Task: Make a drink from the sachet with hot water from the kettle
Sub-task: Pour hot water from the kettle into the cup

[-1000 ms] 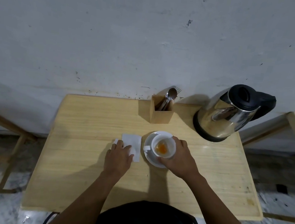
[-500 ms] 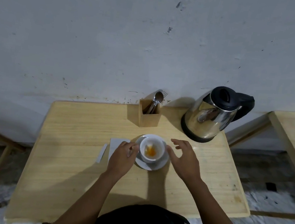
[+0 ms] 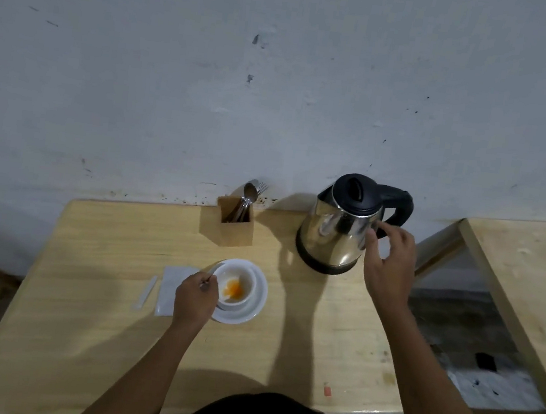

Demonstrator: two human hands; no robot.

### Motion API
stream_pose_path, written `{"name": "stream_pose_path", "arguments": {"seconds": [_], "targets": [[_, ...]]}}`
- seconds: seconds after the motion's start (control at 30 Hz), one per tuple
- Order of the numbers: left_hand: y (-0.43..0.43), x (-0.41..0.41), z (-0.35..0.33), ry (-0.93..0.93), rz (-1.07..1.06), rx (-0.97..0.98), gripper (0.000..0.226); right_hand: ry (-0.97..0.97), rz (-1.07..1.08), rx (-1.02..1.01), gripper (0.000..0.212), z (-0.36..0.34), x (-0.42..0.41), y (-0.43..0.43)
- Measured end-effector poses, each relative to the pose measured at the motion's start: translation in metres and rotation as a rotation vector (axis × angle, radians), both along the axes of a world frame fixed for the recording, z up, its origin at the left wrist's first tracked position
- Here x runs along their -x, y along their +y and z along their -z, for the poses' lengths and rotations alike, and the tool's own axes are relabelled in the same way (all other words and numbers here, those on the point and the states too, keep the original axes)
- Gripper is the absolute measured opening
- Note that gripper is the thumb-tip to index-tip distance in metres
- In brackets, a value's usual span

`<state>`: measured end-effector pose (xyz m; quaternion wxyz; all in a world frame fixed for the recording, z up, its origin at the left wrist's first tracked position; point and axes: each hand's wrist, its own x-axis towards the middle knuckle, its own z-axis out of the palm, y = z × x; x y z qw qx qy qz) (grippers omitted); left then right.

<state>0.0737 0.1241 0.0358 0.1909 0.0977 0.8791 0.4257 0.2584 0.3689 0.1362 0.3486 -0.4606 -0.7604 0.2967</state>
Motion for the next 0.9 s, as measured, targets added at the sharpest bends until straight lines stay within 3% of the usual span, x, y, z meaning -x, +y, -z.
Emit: {"name": "stream_pose_path", "arguments": {"seconds": [0.17,0.5,0.77,0.9], "targets": [[0.007,-0.01,-0.001,0.012,-0.091,0.017,0.029,-0.059,-0.07,0.048,0.05,-0.012,0.007,0.062],[0.024,-0.025,-0.009,0.047,-0.212,0.092,0.032,-0.127,-0.277,0.118,0.042,-0.027,0.03,0.13],[0.035,-0.029,-0.01,0.093,-0.26,0.169,0.034,-0.161,-0.415,0.201,0.068,-0.019,0.038,0.168],[0.039,-0.031,-0.016,0.023,-0.327,0.143,0.024,-0.172,-0.546,0.268,0.075,-0.017,0.035,0.183]]}}
